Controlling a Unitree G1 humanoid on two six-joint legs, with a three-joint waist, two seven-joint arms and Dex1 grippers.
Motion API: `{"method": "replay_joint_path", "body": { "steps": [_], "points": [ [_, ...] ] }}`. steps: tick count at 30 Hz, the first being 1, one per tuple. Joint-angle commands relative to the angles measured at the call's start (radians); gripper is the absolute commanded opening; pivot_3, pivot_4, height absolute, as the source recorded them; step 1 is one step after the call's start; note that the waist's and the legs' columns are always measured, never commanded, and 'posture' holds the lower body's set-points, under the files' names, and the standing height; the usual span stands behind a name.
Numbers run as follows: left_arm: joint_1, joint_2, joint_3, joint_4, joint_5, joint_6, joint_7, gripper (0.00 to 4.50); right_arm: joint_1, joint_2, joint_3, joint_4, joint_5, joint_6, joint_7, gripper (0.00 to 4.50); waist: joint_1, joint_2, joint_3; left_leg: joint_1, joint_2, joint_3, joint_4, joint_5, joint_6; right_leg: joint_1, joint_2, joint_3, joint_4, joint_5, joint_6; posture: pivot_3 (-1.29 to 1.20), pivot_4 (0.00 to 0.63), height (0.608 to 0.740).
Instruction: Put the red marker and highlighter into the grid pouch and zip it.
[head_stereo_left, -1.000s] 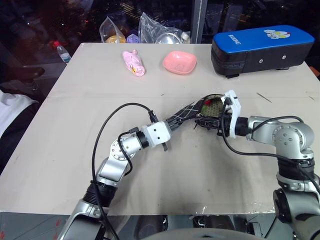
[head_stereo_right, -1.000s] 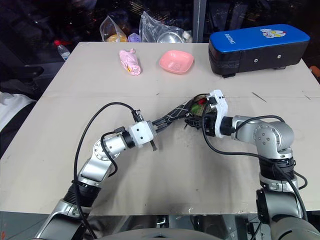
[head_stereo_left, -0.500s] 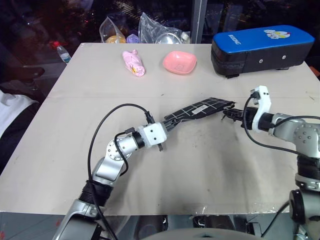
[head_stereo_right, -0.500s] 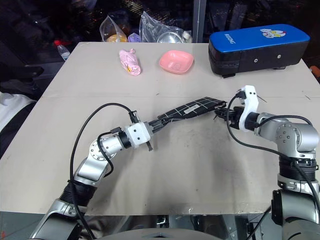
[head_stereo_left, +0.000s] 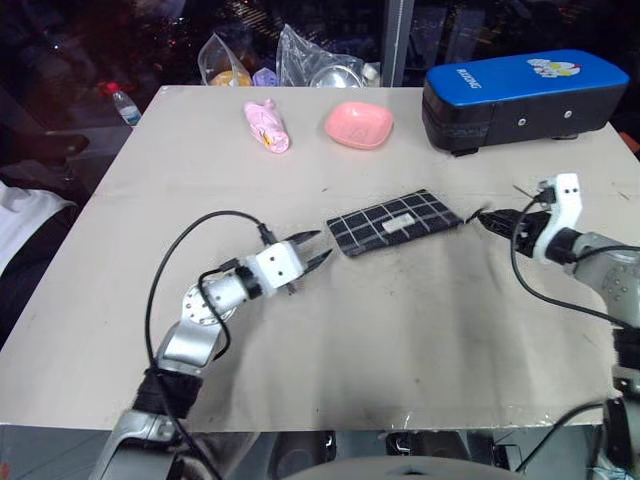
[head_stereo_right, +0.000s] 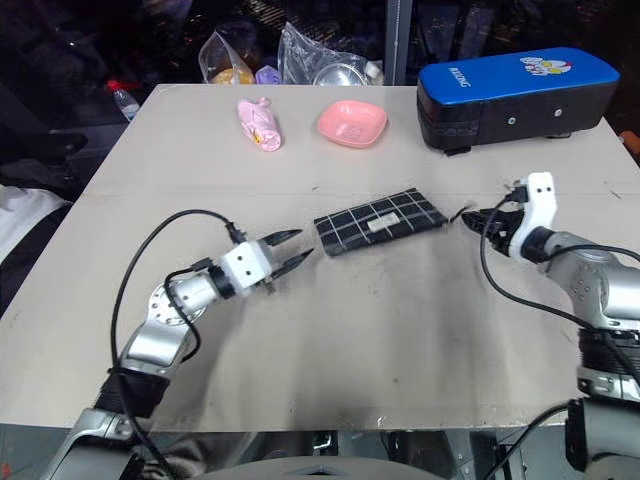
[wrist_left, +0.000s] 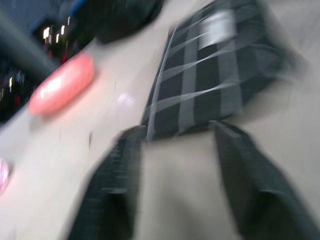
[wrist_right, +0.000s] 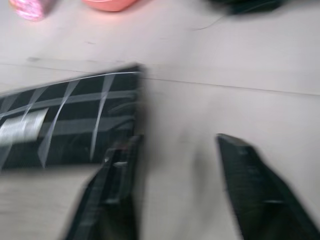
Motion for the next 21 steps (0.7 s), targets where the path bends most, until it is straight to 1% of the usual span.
{"method": "replay_joint_path", "body": {
  "steps": [1,2,3,5,7,9,10,12,15,18,20,21],
  "points": [
    [0.116,-0.007,0.069,-0.127,-0.123,0.093,-0.002,3.86,0.059,-0.026,-0.019,0.032,-0.060,-0.283,0.155,3.44,-0.001,0.000,0.000,0.000,0.000,0.000,0.000,0.000,0.000,0.000,0.000,0.000,0.000,0.000,0.000,0.00,0.150,0.740],
    [0.172,-0.011,0.083,-0.174,-0.175,0.138,-0.014,4.26,0.082,-0.041,-0.011,0.053,-0.083,-0.343,0.196,3.44,-0.004,0.000,0.000,0.000,0.000,0.000,0.000,0.000,0.000,0.000,0.000,0.000,0.000,0.000,0.000,0.00,0.150,0.740],
    [0.231,-0.011,0.091,-0.231,-0.227,0.196,-0.026,4.41,0.104,-0.047,-0.010,0.073,-0.089,-0.401,0.247,3.44,-0.005,0.000,0.000,0.001,0.002,0.001,0.000,0.000,0.000,0.000,0.000,0.001,0.000,0.000,0.000,0.00,0.150,0.740],
    [0.317,-0.006,0.097,-0.325,-0.293,0.291,-0.035,4.41,0.136,-0.060,-0.001,0.104,-0.097,-0.458,0.315,3.44,-0.005,0.000,0.000,0.001,0.003,0.002,-0.002,0.002,-0.003,0.000,0.000,0.002,-0.002,0.000,0.000,0.00,0.150,0.740],
    [0.381,-0.003,0.100,-0.404,-0.324,0.359,-0.029,4.41,0.170,-0.074,0.005,0.117,-0.077,-0.487,0.413,3.44,-0.003,0.000,0.000,0.001,0.003,0.002,-0.002,0.002,-0.003,0.000,0.000,0.002,-0.002,0.000,0.000,0.00,0.150,0.740],
    [0.436,-0.004,0.104,-0.478,-0.353,0.419,-0.017,4.41,0.209,-0.078,0.002,0.144,-0.081,-0.561,0.486,3.44,0.002,0.000,0.000,0.002,0.003,0.000,-0.001,0.001,-0.002,0.001,0.000,0.001,-0.001,0.000,0.000,0.00,0.150,0.740],
    [0.460,-0.006,0.104,-0.512,-0.360,0.443,-0.008,4.41,0.228,-0.073,-0.007,0.170,-0.085,-0.607,0.514,3.44,0.003,0.000,0.000,0.002,0.003,0.000,-0.001,-0.001,0.001,0.002,0.000,0.000,-0.001,0.000,0.000,0.00,0.150,0.740],
    [0.494,-0.010,0.097,-0.563,-0.360,0.477,0.009,4.41,0.260,-0.064,-0.015,0.207,-0.069,-0.661,0.589,3.44,0.004,0.000,0.000,0.002,0.002,-0.001,0.000,-0.001,0.001,0.003,0.000,0.000,-0.001,0.000,0.000,0.00,0.150,0.740],
    [0.523,-0.020,0.089,-0.577,-0.329,0.480,0.031,4.41,0.292,-0.047,-0.018,0.245,-0.050,-0.712,0.659,3.44,0.002,0.000,0.000,0.003,0.002,0.000,0.000,-0.001,0.001,0.003,0.000,0.001,-0.001,0.000,-0.001,0.00,0.150,0.740],
    [0.514,-0.027,0.089,-0.556,-0.301,0.471,0.047,4.41,0.300,-0.046,-0.017,0.248,-0.043,-0.720,0.693,3.44,0.001,0.000,0.000,0.003,0.001,0.000,0.000,-0.001,0.001,0.002,0.001,0.001,-0.001,0.000,-0.001,0.00,0.150,0.740],
    [0.499,-0.030,0.084,-0.536,-0.281,0.461,0.052,4.41,0.308,-0.044,-0.021,0.233,-0.039,-0.714,0.689,3.44,0.000,0.000,0.000,0.003,0.000,0.000,0.000,-0.001,0.001,0.002,0.001,0.001,-0.001,0.000,-0.001,0.00,0.150,0.740],
    [0.488,-0.030,0.081,-0.523,-0.272,0.455,0.051,4.50,0.316,-0.041,-0.023,0.218,-0.036,-0.709,0.682,3.84,0.000,0.000,0.000,0.003,0.001,0.000,0.000,-0.001,0.001,0.002,0.001,0.001,-0.001,0.000,-0.001,0.00,0.150,0.740]
  ]
}}
